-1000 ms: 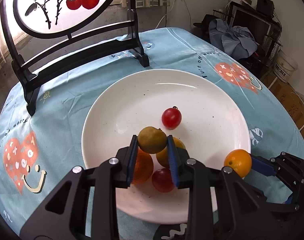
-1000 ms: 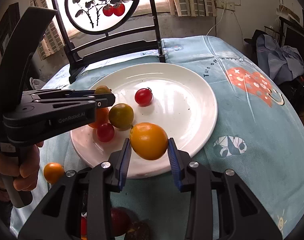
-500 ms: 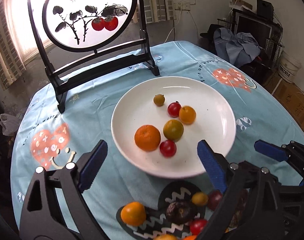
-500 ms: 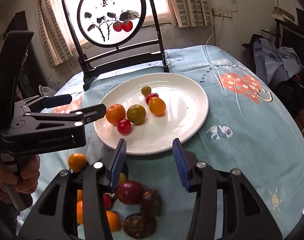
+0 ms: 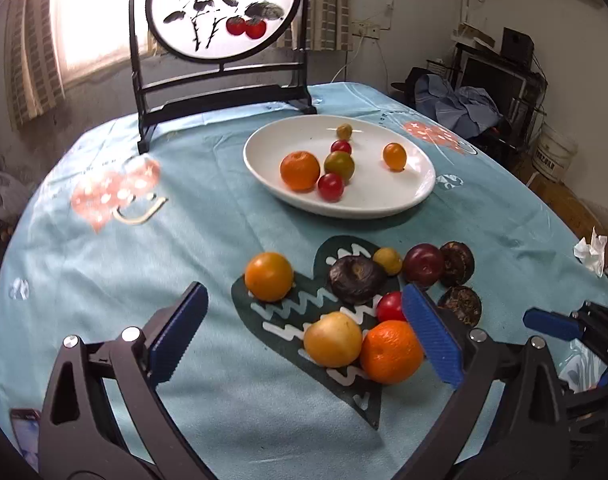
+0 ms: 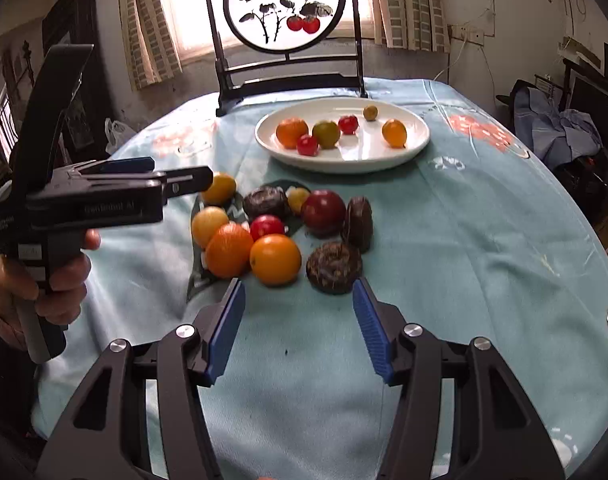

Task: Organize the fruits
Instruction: 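Return to the pile and grasp the dark brown round fruit with the right tool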

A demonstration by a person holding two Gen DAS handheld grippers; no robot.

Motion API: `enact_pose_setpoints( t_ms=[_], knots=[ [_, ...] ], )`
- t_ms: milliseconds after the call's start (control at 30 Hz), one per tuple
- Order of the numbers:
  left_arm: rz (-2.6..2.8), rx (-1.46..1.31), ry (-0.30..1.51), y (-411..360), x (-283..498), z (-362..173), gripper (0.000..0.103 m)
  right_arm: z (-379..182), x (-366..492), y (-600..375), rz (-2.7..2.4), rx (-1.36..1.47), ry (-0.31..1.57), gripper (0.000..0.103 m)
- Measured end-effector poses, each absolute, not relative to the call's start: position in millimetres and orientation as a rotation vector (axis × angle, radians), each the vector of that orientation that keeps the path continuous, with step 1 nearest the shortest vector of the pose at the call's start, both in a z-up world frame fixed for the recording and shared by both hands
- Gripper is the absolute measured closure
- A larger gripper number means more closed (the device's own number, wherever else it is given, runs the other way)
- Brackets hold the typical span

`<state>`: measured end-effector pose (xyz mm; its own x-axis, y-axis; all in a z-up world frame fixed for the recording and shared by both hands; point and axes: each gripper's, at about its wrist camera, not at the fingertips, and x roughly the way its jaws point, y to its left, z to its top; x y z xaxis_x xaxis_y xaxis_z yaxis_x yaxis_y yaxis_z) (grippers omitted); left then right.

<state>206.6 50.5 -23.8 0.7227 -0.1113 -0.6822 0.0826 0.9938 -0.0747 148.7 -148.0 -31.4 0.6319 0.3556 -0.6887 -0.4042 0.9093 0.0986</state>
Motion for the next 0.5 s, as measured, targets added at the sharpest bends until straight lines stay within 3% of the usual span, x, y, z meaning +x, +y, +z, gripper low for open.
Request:
enact_pose_setpoints(
  t_ms=[500],
  knots=[
    [0.028,-0.178,0.777,96,209,-20,0.004,-55,186,-133,0.347,-0.165,0.885,0.047]
  ],
)
